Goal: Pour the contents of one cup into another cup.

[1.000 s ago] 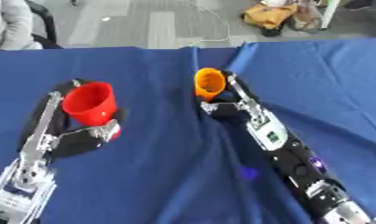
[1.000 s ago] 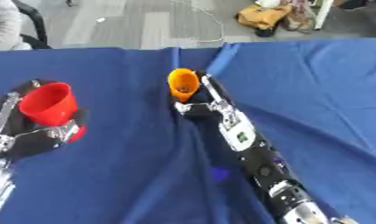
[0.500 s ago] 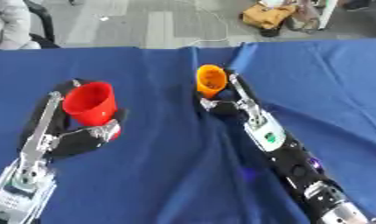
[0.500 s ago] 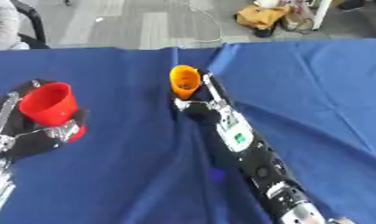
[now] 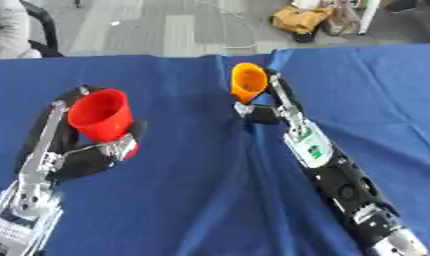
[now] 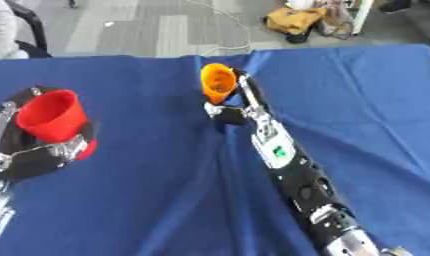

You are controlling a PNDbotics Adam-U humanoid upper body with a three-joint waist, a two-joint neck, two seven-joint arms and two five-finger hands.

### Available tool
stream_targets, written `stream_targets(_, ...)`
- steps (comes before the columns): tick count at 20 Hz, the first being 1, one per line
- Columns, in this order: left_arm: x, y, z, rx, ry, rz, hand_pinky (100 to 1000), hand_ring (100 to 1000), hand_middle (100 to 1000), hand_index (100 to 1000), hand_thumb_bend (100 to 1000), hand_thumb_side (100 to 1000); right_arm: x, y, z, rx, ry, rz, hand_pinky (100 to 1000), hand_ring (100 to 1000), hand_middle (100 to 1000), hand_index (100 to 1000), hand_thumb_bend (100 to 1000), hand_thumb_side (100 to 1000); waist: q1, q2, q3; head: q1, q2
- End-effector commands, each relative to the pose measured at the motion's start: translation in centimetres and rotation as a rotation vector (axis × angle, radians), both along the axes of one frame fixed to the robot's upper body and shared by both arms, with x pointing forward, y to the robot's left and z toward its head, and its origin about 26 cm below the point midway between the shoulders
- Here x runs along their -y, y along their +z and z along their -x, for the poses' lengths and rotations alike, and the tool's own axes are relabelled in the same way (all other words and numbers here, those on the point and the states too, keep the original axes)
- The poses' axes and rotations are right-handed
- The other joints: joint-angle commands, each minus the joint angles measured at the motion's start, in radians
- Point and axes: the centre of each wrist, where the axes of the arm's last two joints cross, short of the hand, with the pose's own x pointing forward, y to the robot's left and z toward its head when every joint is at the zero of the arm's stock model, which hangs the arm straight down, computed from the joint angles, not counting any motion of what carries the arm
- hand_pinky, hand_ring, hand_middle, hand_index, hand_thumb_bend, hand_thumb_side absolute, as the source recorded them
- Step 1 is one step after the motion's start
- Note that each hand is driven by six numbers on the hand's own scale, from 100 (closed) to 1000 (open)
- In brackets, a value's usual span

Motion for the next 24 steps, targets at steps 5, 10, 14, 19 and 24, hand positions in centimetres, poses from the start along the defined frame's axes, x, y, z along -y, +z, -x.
stream_targets(5, -1.8, 1.2, 0.6, 0.039, 0.031, -0.006, 373, 406, 405, 633, 382, 100, 3.1, 3.0, 0.3, 0.058, -0.01, 0.059, 510, 684, 323, 325, 100, 100, -0.004, -0.033, -0.015, 0.011, 0.007)
stream_targets(10, -2.5, 0.5, 0.7, 0.022, 0.041, -0.031, 369, 405, 405, 631, 386, 100, 4.9, 4.4, 0.7, 0.086, -0.021, 0.076, 503, 672, 315, 319, 100, 100, -0.01, -0.038, -0.03, 0.017, 0.011)
stream_targets(14, -3.0, -0.3, 0.5, -0.003, 0.059, -0.059, 367, 405, 404, 628, 391, 100, 5.8, 5.5, 1.1, 0.111, -0.022, 0.089, 500, 667, 315, 320, 100, 100, -0.015, -0.041, -0.042, 0.022, 0.013)
stream_targets(19, -3.5, -1.6, -0.1, -0.036, 0.078, -0.107, 366, 404, 403, 623, 394, 100, 6.3, 7.2, 1.6, 0.153, -0.004, 0.102, 501, 665, 315, 320, 100, 100, -0.021, -0.044, -0.06, 0.03, 0.014)
stream_targets(24, -3.6, -2.7, -0.7, -0.057, 0.084, -0.152, 366, 404, 403, 617, 399, 100, 6.1, 9.1, 2.3, 0.198, 0.028, 0.124, 503, 662, 314, 321, 100, 100, -0.031, -0.045, -0.079, 0.031, 0.01)
